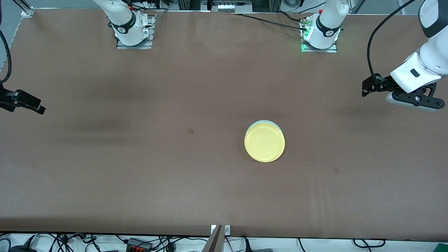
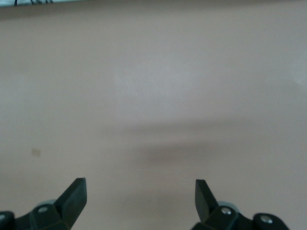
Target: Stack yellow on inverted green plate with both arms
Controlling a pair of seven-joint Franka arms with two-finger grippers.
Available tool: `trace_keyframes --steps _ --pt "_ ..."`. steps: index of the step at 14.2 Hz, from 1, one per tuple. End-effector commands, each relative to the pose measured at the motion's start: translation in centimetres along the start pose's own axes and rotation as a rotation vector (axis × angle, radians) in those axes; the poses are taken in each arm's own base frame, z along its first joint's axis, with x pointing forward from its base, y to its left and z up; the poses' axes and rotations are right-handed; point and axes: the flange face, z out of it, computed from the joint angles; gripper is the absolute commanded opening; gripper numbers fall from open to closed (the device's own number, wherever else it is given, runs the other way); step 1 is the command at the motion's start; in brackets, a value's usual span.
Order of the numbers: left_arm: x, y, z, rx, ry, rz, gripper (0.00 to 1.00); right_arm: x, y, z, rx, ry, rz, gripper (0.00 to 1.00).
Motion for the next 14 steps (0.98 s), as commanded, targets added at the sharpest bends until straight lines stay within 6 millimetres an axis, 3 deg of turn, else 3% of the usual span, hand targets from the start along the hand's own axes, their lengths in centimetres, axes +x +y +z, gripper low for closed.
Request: trace_keyframes --steps 1,4,8,14 --pt "-0.6 0.1 -0.5 0.021 -0.001 -0.004 1.00 -1.6 0.2 -0.7 -0.012 -0.041 -0.020 1.00" --pt "-0.6 0.0 -0.5 0.023 0.002 -0.007 1.00 -2.8 -1.1 0.3 -0.044 -0.030 -0.047 1.00" --pt "-0.5 0.1 -0.5 0.022 0.002 -0.007 1.00 -5.3 -1.0 1.3 -0.038 0.010 -0.047 1.00" --pt "-0.5 0.0 -1.3 0.024 0.016 -0.009 1.00 -5.7 -0.6 0.9 -0.041 -0.016 -0.051 1.00"
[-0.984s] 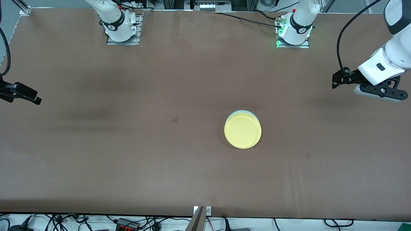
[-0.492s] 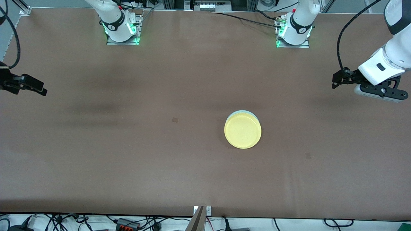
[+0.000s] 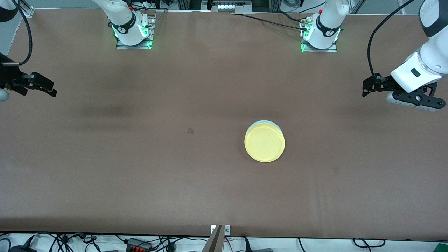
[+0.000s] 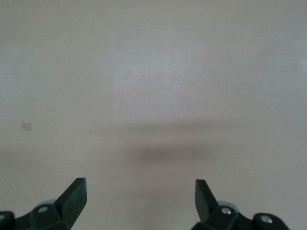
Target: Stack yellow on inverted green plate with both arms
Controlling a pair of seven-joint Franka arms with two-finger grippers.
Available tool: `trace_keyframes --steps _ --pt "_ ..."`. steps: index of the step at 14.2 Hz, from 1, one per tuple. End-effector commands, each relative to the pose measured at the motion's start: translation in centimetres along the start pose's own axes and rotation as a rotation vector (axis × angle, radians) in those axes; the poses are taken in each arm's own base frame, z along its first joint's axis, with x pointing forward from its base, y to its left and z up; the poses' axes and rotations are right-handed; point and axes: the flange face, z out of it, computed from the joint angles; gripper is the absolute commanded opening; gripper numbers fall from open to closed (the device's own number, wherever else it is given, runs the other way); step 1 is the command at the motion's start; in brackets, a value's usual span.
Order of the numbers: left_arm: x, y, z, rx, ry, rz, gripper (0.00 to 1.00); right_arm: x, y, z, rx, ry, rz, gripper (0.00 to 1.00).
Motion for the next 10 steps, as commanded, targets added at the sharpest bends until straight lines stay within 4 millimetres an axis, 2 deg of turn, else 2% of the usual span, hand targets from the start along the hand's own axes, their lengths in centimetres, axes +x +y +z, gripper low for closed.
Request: trace_keyframes --steps 1,8,10 --pt "-0.40 -0.03 -1.21 0.023 0.013 -0.007 1.00 -0.73 0.04 -0.33 -0.017 0.002 -0.022 1.00" --pt "-0.66 -0.30 -0.98 0.015 -0.011 -0.030 1.00 -0.50 -0.06 -0.33 -0.034 0.022 -0.013 1.00" --pt "-0.70 0.41 -1.70 0.011 -0.022 -0.075 1.00 -0.64 -0.06 0.05 -0.034 0.007 -0.013 1.00"
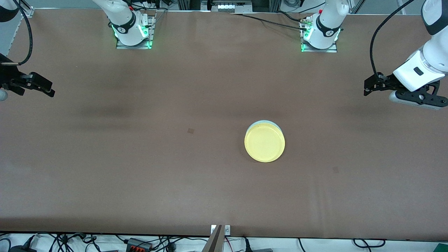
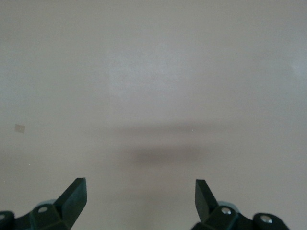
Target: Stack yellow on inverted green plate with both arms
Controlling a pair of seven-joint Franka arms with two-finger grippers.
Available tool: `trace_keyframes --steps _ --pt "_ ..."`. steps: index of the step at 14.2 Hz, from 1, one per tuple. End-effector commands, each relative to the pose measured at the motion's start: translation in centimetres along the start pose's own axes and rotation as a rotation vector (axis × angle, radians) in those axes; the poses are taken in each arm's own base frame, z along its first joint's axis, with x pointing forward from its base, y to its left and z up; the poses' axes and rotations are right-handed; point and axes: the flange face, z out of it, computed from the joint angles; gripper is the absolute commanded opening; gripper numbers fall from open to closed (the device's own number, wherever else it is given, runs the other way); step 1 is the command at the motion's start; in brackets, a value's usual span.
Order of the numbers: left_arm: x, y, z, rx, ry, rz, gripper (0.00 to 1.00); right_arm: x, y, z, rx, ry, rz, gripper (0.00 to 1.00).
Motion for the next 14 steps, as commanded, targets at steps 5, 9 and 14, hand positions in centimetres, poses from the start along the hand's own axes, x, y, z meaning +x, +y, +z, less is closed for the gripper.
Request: trace_keyframes --steps 5,9,14 --pt "-0.5 1.6 -2.7 0.010 -0.014 -0.016 1.00 -0.6 -0.2 0.4 -0.013 -0.003 -0.008 1.00" --pt "-0.6 1.6 -2.7 0.009 -0.017 -0.010 1.00 -0.3 -0.2 0.6 -0.014 0.002 -0.009 1.00" --pt "-0.6 1.2 -2.6 0.010 -0.019 -0.017 1.00 -0.3 -0.1 0.7 -0.013 0.003 -0.008 1.00"
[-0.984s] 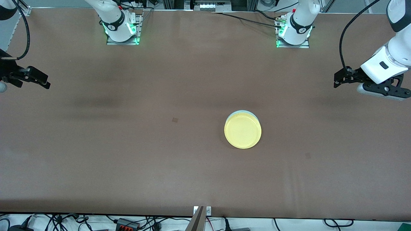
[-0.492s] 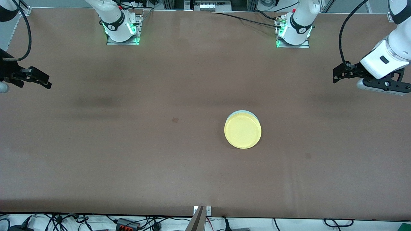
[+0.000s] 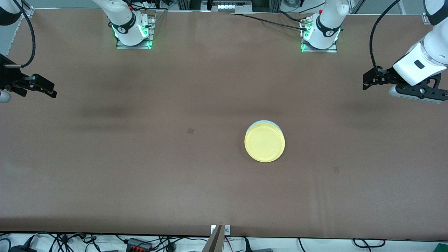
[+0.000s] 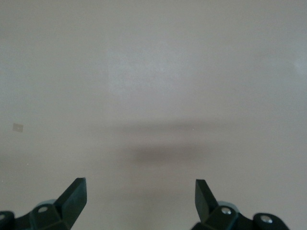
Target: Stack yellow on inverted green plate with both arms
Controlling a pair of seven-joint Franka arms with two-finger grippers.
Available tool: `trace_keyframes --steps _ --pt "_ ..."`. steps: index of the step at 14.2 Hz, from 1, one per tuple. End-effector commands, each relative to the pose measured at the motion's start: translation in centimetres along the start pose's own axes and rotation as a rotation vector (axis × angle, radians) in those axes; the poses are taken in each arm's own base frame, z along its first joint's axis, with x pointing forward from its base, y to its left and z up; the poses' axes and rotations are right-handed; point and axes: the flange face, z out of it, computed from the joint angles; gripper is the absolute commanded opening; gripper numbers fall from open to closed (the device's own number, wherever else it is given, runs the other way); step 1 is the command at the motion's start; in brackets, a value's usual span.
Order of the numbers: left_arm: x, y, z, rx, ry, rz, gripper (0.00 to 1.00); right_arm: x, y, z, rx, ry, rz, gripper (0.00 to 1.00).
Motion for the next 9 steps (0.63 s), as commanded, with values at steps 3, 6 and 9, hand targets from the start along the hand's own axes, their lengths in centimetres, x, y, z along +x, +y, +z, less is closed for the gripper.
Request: trace_keyframes --steps 3,6,9 --pt "-0.31 -0.23 -0.50 0.010 -0.007 -0.007 1.00 -0.49 -0.09 -0.07 -0.014 0.007 -0.008 1.00" --pt "-0.27 0.02 -0.51 0.010 -0.005 -0.002 1.00 -0.50 0.09 -0.12 -0.014 0.007 -0.005 1.00" --pt "-0.25 0.27 -0.57 0.011 -0.005 -0.001 1.00 -0.53 0.07 -0.10 -0.013 0.004 -0.005 1.00"
